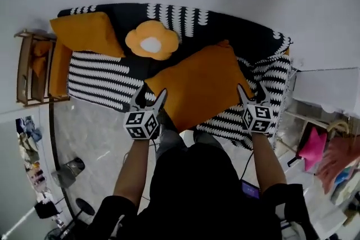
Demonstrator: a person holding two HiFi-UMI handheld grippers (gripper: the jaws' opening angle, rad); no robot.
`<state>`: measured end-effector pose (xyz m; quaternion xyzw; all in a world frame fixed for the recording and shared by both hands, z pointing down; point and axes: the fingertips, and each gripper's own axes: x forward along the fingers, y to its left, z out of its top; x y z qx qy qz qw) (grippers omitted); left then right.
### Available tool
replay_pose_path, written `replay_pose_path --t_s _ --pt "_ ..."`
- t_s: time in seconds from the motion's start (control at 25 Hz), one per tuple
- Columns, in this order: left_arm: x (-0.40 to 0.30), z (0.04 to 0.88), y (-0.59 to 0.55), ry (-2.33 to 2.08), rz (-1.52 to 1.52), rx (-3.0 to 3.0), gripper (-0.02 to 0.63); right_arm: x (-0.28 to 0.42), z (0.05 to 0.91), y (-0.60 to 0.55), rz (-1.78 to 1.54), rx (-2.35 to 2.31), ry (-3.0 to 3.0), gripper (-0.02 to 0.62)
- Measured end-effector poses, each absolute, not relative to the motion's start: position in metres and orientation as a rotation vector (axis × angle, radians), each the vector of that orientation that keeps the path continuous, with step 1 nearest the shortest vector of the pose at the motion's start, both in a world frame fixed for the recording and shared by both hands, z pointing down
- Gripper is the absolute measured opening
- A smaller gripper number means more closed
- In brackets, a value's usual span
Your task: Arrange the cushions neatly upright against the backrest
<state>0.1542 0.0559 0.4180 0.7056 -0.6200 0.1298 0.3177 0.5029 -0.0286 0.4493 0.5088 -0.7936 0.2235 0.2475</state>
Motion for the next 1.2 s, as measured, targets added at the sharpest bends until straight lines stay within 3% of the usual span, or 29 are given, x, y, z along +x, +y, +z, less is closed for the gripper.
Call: replay_pose_path --t_s 0.32,0.76,1.2 --pt "0.132 0.480 0.103 -1.678 0.322 1.620 0.370 0.475 0.514 -0.048 0.571 1.156 -2.097 0.368" --pt "0.102 0.651 0.121 -1.645 0.286 1.319 0.382 0.450 0.644 -0.099 0.631 1.012 -1.968 0.393" --pt "0.096 0.700 0.132 -1.554 0.237 1.247 0.428 0.458 0.672 -0.129 0.640 0.893 -1.897 0.503"
